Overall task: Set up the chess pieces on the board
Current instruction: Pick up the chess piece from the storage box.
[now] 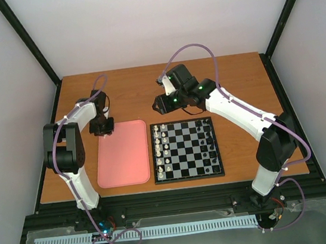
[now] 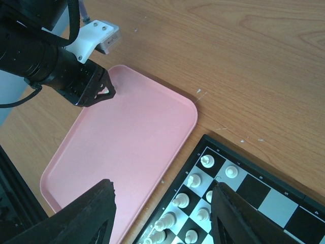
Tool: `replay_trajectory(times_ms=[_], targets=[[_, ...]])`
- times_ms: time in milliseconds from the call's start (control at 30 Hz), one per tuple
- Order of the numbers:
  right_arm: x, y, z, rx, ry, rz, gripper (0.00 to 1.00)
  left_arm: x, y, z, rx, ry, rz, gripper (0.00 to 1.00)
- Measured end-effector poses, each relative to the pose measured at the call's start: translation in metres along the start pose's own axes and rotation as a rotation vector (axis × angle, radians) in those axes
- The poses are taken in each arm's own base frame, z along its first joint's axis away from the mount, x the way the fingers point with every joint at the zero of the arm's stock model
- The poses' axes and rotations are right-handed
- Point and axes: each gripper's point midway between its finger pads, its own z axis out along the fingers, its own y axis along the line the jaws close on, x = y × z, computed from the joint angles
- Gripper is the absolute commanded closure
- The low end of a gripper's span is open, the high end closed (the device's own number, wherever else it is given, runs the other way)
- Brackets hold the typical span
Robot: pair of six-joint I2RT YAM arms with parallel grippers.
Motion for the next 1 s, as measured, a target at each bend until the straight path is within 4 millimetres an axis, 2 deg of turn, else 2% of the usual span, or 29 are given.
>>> replay_trajectory(times_ms=[267,367,533,767,867,1000], targets=[[0.002,0.000,0.003,-0.007,0.011,0.002,0.40,-0.005,0.013,0.007,-0.082,-0.007,0.000,0.68],[0.004,-0.001,0.006,-0.006,0.021,0.004,0.40,-0.004,0.014,0.016,-0.094,0.010,0.002,0.69],[0.006,-0.002,0.006,-0.005,0.029,0.002,0.40,-0.008,0.013,0.016,-0.093,-0.009,0.000,0.70],[0.008,-0.001,0.006,-0.008,0.037,0.003,0.40,-0.013,0.014,0.016,-0.098,-0.026,-0.012,0.85],[0.008,-0.001,0.006,-0.010,0.038,0.003,0.40,-0.015,0.014,0.016,-0.101,-0.034,-0.018,0.98],[0.009,-0.001,0.006,-0.011,0.041,0.003,0.40,-0.018,0.015,0.016,-0.107,-0.047,-0.026,0.99]])
